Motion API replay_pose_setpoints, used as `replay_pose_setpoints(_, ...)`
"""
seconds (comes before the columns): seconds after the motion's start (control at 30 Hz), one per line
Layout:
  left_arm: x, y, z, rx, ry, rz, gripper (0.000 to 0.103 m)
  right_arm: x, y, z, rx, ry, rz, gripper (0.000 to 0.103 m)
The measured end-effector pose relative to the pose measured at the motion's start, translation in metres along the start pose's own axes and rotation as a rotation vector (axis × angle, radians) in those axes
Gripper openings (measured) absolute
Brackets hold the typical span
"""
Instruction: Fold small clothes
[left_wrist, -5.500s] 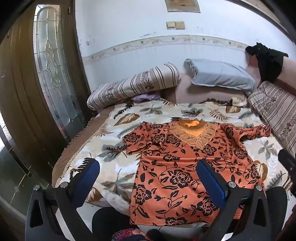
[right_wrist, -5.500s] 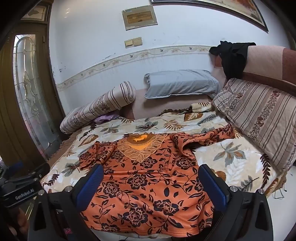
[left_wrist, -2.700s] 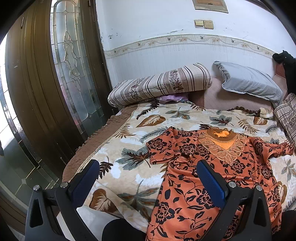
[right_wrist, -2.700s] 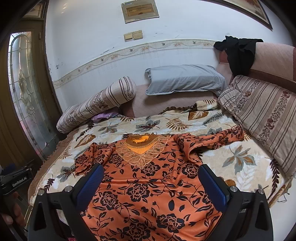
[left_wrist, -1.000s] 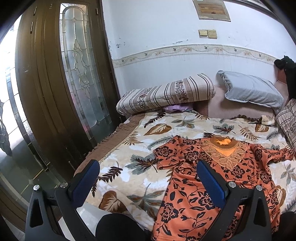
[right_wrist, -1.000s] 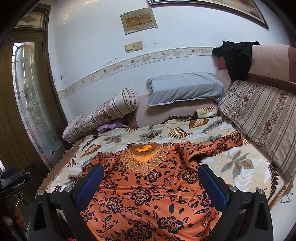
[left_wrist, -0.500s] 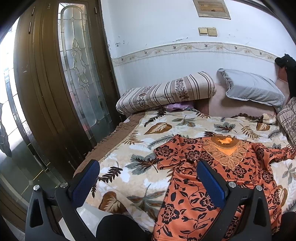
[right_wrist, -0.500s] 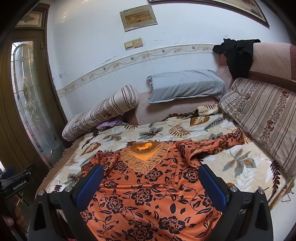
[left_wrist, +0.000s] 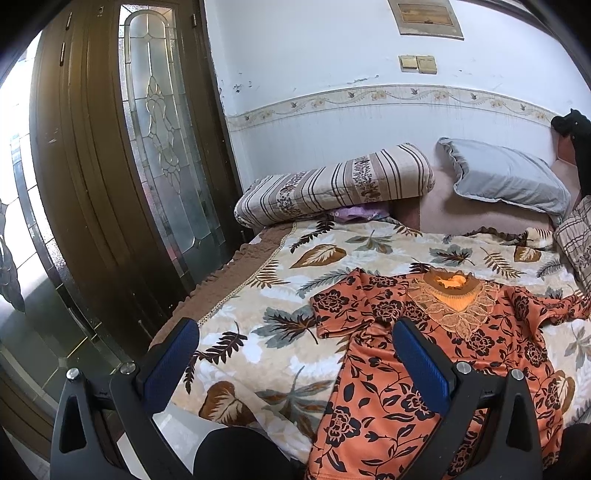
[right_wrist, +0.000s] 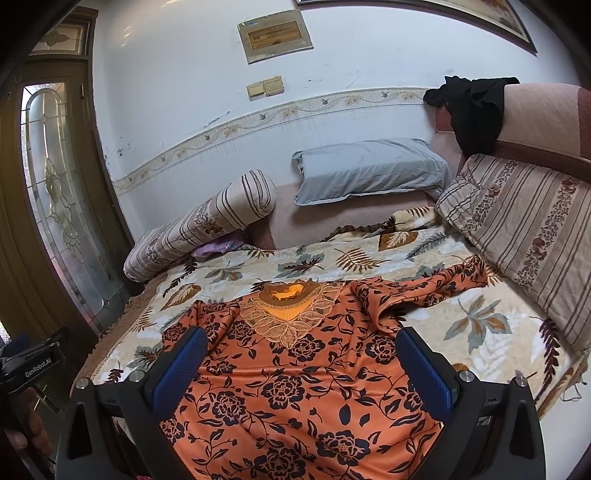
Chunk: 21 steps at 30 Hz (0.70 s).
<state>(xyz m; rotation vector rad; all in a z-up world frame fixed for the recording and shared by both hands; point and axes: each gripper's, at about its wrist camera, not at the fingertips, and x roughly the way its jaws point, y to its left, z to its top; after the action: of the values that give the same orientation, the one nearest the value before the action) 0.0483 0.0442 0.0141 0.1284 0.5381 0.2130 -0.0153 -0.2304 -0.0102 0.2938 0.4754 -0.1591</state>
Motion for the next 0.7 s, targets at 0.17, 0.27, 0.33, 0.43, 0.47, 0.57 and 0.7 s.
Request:
replay_pose_setpoints(0.17, 0.0016, 0.001, -0.0002, -0.001, 0.003, 0.002, 0.103, 0.0006, 0.0013, -0.0006, 0.001, 0.002, -0.001, 0.103)
replay_pose_setpoints(0.27, 0.0024, 0.0013, -0.0003, -0.003, 0.005, 0.002, 0.103, 0.0008, 0.0009, -0.0005, 0.0, 0.004, 0.0, 0.103)
replay_pose_setpoints(0.33, 0.0022, 0.0013, -0.0002, 0.0, 0.003, 0.005, 0.103, 0.0008, 0.0008, -0.0004, -0.001, 0.002, -0.001, 0.103)
replay_pose_setpoints(0.43, 0.0032, 0.0008, -0.0003, 0.0, 0.005, 0.005, 0.103, 0.0011, 0.0015, -0.0005, 0.001, 0.004, 0.0, 0.103)
replay_pose_setpoints(0.47, 0.0032, 0.0008, -0.0004, 0.001, 0.005, 0.007, 0.103, 0.0018, 0.0018, -0.001, 0.001, 0.006, 0.0, 0.103)
replay_pose_setpoints(0.57, 0.0045, 0.0001, -0.001, -0.001, 0.009, 0.008, 0.103, 0.003, 0.0017, -0.0016, 0.0, 0.008, -0.001, 0.103)
replay_pose_setpoints(0.7, 0.0058, -0.0001, -0.0009, 0.001, 0.009, 0.009, 0.103, 0.0036, 0.001, -0.0017, 0.001, 0.01, 0.0, 0.103)
